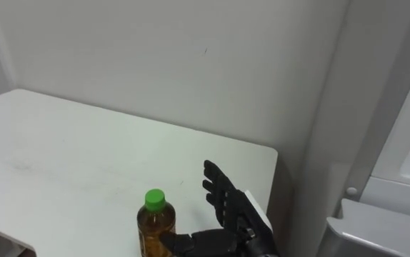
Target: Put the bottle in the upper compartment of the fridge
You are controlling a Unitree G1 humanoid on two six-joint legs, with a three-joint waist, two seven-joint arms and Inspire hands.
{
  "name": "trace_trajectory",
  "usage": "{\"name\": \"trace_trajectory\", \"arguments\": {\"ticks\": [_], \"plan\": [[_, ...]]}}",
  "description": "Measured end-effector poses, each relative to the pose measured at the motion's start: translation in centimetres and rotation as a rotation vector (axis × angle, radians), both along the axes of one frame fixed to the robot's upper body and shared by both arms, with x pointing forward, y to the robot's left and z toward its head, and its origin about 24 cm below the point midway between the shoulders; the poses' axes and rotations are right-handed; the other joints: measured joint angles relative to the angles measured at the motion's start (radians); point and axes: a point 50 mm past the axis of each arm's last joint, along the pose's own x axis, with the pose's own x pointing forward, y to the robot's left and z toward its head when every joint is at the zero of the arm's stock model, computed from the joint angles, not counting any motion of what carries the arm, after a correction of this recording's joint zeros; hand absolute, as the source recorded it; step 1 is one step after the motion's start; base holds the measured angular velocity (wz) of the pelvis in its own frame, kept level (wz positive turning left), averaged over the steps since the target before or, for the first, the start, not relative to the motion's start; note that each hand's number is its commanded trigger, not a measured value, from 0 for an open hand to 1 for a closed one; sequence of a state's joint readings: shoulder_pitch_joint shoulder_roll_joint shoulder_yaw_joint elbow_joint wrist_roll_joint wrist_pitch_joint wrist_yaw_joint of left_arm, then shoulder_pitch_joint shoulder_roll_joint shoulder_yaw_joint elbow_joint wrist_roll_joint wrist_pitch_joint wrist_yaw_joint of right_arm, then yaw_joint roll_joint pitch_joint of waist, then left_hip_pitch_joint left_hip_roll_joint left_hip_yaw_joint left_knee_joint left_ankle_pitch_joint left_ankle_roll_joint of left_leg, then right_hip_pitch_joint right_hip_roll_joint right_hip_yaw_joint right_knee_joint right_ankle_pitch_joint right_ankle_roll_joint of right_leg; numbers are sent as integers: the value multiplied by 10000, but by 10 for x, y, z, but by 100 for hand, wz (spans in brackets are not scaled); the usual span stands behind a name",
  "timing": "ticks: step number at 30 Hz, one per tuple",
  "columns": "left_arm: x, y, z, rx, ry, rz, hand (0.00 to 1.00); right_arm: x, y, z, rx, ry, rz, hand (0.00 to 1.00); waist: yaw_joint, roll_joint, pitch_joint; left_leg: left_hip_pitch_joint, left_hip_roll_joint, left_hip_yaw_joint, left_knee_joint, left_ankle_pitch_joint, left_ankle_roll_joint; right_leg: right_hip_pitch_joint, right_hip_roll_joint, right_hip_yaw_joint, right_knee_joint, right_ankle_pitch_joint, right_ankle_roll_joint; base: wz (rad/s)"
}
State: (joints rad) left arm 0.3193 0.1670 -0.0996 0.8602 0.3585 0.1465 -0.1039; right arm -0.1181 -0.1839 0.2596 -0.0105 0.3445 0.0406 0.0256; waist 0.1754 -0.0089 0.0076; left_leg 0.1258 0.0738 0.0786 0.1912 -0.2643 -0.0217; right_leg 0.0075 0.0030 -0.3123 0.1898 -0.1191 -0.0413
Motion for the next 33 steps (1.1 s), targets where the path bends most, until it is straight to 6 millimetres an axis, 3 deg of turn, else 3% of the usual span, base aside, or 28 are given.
{"name": "trace_trajectory", "arguments": {"ticks": [9, 18, 21, 33], "plan": [[0, -1, 0, 21, -16, 25, 0, 0, 4, -11, 199, 510, -47, 0, -6, -27, -11, 3, -7, -13, 0, 1, 1, 36, -50, -18, 6, -32, 14, 2], [-5, -2, -1, 50, 98, 94, 0, 2, 0, -33, 417, 1467, -942, 0, 50, -52, 3, 61, -31, -404, -3, 5, 1, 268, -82, -277, -53, -141, 64, 12], [-6, -6, -1, -23, 113, 132, 0, 2, 2, -34, 358, 1530, -1112, 0, 84, -56, 0, 25, -53, -533, -18, 7, 3, 289, -130, -462, -47, -174, 83, 12], [-11, -13, -3, -219, 264, 231, 0, 5, 1, -31, 336, 1437, -1451, 0, 259, -47, 5, -14, -178, -580, -43, 50, 50, 289, -193, -501, -15, -245, 195, 4]]}}
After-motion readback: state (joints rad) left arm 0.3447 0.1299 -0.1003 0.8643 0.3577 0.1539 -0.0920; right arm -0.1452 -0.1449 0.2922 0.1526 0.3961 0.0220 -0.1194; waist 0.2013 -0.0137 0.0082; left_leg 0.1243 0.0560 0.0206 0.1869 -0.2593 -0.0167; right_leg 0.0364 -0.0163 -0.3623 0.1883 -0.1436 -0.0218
